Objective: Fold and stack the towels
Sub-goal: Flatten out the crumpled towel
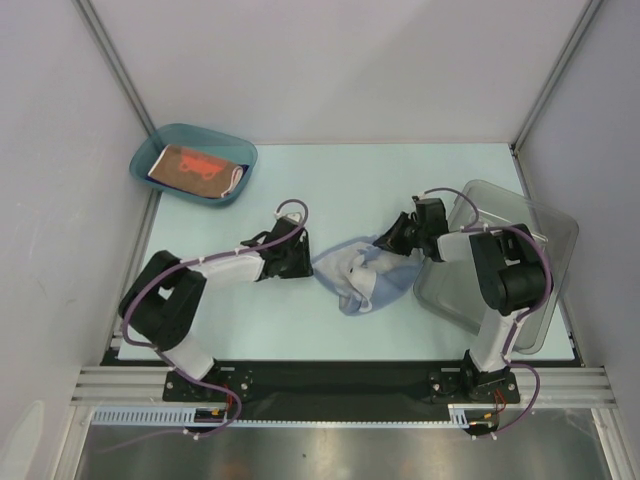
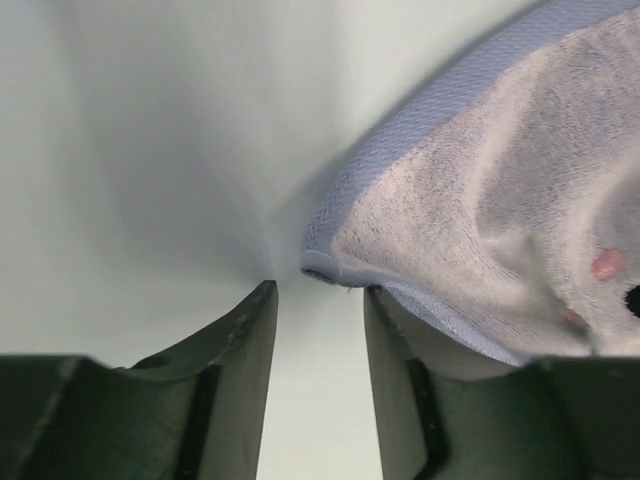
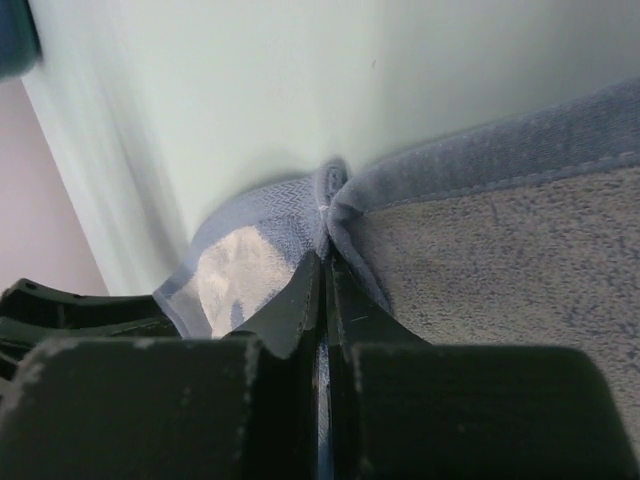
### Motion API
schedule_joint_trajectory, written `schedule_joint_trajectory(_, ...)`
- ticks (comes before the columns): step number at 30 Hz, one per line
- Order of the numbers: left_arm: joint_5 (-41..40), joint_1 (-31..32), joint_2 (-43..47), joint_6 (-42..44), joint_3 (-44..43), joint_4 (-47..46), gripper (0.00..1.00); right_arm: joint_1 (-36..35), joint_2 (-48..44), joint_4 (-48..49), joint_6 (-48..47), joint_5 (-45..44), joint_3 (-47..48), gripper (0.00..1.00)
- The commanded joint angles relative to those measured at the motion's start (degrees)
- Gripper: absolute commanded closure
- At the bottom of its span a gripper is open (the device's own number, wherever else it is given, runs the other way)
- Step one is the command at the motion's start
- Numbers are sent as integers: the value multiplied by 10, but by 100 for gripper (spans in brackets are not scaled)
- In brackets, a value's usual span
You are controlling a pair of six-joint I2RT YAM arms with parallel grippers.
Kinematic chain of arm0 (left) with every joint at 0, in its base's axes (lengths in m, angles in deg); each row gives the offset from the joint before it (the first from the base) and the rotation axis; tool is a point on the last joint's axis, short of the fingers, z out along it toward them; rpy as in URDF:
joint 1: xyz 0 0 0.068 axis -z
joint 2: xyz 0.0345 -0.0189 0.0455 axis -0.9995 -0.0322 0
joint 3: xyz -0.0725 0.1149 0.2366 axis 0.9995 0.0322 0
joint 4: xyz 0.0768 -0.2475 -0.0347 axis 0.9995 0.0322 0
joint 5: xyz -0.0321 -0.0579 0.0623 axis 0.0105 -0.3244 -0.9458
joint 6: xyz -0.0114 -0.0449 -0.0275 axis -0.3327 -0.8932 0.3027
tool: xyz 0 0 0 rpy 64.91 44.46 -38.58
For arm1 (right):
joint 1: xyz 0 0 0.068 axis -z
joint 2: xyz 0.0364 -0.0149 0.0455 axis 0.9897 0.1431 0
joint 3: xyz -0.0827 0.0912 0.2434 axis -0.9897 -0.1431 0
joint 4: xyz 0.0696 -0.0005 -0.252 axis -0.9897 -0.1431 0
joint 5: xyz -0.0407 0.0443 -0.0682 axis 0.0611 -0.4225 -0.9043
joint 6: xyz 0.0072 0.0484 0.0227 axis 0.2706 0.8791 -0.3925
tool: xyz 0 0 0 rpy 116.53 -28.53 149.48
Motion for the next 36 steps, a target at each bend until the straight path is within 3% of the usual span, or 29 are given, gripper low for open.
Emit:
schedule_joint_trajectory(1,18,1,57,-25,19,-28,53,-15,-21,-27,-33,-6,26,100)
schedule_joint_trajectory(2,18,1,66,-35,33,-37,48,-18,-20,-29,-34,-5,27,100)
schedule_joint_trajectory(8,18,7,96,-61,61,-73,39,-33,-15,-31,-35,-10,32,100)
schedule_joint_trajectory(19,-26,11,83,-121,93,-51,39,-43,-12,-45,-52,-20,41,100)
schedule_joint_trajectory(27,-40,10,62,-135,107,-90,39,-42,-11,-45,-54,-18,40,100)
schedule_joint_trajectory(33,-32,8,18,-138,90,-91,59,-46,-11,-58,-83,-23,50,97)
schedule_joint_trajectory(36,-32,8,15,-134,88,-96,76,-49,-11,-66,-116,-34,70,95)
